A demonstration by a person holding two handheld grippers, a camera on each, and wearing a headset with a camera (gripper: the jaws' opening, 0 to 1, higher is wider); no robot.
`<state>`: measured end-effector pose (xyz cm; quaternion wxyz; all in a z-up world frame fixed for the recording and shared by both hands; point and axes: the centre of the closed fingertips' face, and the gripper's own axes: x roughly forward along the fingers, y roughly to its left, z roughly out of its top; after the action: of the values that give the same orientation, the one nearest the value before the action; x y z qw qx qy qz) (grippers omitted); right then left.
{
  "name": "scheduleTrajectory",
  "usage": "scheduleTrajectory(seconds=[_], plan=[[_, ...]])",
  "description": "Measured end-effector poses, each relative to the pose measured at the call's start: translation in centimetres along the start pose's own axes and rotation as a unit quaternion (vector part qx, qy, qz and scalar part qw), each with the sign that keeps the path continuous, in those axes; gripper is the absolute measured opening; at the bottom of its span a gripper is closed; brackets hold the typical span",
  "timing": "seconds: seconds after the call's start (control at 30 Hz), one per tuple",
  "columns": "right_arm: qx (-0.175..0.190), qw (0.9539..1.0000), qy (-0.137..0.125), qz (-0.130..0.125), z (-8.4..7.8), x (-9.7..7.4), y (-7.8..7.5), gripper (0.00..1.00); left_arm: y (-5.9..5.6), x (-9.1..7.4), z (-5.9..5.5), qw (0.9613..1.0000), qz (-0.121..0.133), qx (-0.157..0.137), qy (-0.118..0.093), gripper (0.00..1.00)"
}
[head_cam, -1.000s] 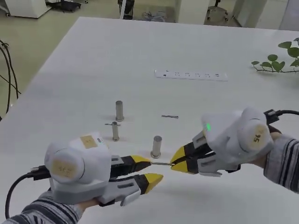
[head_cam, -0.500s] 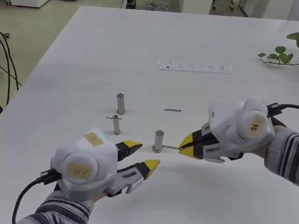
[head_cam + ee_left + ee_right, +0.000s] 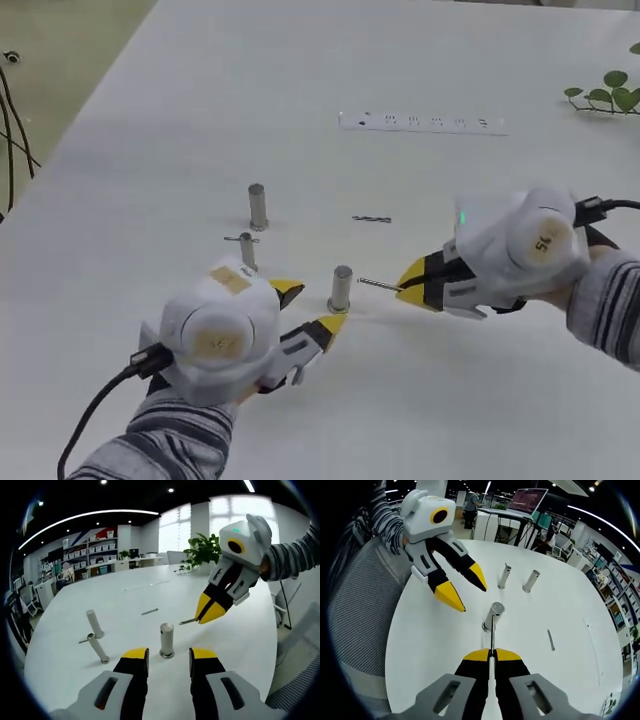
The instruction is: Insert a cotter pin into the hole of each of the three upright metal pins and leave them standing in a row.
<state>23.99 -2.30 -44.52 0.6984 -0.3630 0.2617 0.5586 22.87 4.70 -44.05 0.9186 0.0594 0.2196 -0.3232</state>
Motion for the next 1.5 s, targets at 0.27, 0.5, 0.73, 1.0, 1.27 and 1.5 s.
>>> scheduleTrajectory(seconds=[0.27,0.5,0.73,1.0,1.27,1.5], plan=[[-0.001,1.0,0.002,0.005,-0.2,0.7,-0.5,0.0,0.5,1.7,-0.5,0.9997,0.012,-0.019,0.009,0.27],[-0.003,0.9999,0.0,0.01,-0.3,1.3,-0.8,0.0,0.7,3.1,-1.1,0.9992,0.016,-0.029,0.021,0.24],[-0.005,0.9998,-0.003,0.017,-0.2,1.5,-0.6,0.0,0.4,4.4,-1.4,0.9991,0.012,-0.026,0.03,0.22],[-0.019,0.9995,0.002,0.026,-0.2,1.7,-0.7,0.0,0.2,5.4,-1.2,0.9988,0.011,-0.036,0.031,0.19],[-0.031,0.999,0.01,0.029,0.1,2.0,-0.8,0.0,0.2,5.9,-1.5,0.9983,0.012,-0.039,0.04,0.14],[-0.045,0.9982,0.022,0.031,0.3,1.8,-0.7,0.0,0.3,6.0,-1.8,0.9984,0.016,-0.032,0.044,0.1]])
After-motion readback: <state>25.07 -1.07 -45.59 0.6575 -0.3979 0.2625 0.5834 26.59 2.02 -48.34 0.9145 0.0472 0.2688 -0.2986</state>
